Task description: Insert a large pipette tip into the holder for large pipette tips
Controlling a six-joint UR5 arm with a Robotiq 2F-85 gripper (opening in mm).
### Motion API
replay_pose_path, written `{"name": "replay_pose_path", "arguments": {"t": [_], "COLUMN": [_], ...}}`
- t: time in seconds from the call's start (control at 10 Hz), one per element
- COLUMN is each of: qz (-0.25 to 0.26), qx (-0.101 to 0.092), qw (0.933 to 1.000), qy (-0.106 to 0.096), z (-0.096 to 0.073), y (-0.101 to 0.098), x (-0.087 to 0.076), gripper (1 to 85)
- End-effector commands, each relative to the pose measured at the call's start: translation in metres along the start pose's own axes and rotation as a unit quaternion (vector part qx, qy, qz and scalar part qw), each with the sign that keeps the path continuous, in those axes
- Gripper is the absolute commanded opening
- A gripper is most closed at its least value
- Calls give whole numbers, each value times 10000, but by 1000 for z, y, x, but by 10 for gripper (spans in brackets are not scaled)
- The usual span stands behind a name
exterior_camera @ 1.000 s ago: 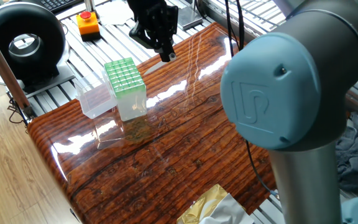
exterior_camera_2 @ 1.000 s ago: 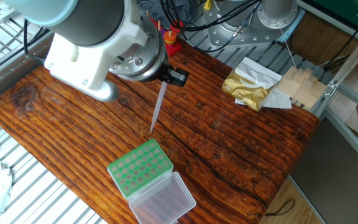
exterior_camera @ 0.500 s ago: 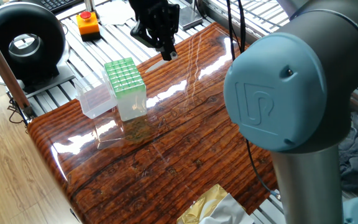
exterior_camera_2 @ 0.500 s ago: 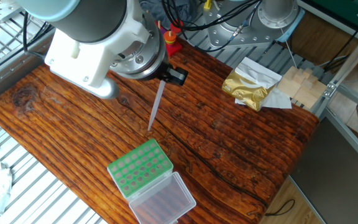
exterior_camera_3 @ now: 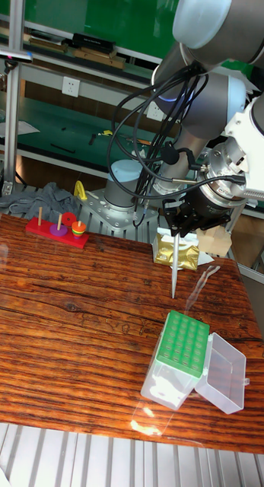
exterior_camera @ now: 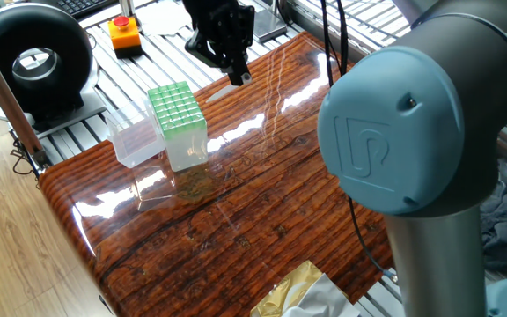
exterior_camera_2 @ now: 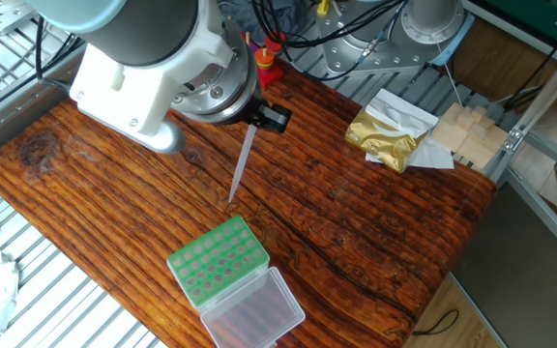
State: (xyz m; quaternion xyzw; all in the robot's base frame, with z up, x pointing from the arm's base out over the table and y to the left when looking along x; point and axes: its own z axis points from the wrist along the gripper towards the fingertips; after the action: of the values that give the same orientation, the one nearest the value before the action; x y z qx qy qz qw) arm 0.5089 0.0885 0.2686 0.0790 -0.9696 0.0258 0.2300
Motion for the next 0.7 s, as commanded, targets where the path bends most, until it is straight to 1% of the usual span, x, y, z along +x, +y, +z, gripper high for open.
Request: {"name": "replay_pose_path", "arguments": {"t": [0.0, 0.6], "qz": [-22, -26], "qx": [-40, -90], "qw": [10000, 9999], "qy": [-9, -41], "z": [0, 0], "y": [2, 5], "x": [0, -2], "gripper": [10, 10]}}
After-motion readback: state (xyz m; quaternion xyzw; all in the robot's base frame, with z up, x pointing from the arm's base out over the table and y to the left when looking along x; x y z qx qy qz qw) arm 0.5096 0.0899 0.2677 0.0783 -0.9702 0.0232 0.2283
